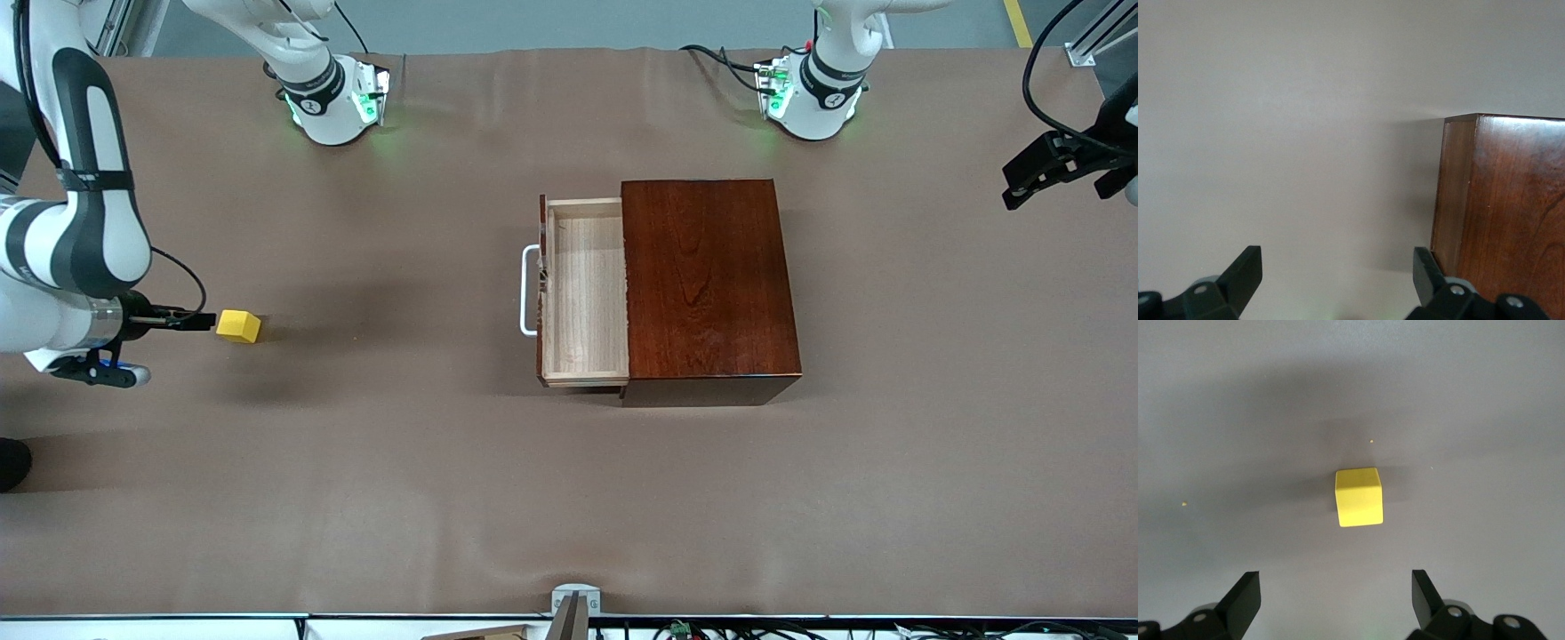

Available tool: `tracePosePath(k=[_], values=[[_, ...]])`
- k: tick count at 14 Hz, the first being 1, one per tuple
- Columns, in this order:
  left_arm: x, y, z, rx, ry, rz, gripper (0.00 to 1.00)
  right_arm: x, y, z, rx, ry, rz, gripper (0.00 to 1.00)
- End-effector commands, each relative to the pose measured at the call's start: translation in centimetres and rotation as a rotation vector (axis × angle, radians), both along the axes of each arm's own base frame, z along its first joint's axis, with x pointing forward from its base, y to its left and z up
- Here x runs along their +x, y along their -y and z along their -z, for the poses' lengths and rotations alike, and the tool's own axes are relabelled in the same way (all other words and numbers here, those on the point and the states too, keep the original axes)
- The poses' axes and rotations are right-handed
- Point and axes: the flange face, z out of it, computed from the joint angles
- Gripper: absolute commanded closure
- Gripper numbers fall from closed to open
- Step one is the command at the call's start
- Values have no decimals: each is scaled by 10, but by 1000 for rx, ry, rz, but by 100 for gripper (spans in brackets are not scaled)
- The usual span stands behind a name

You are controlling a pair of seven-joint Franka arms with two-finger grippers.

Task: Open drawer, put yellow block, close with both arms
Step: 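Lower the right gripper over the yellow cube and close on it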

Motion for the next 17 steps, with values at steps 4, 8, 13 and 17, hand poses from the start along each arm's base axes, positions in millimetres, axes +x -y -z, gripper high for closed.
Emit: tracePosePath(k=[4, 8, 13, 17], values=[[-7, -1, -6, -16, 20, 15, 0, -19, 3, 27, 7, 54, -23, 0], [-9, -3, -8, -15, 20, 13, 0, -37, 12, 67, 1, 104, -33, 0], [-9, -3, -8, -15, 20, 12, 0, -45, 12, 91, -10, 142, -37, 0], [-8, -3, -5, -13, 14, 13, 0, -55, 11, 113, -13, 161, -62, 0]])
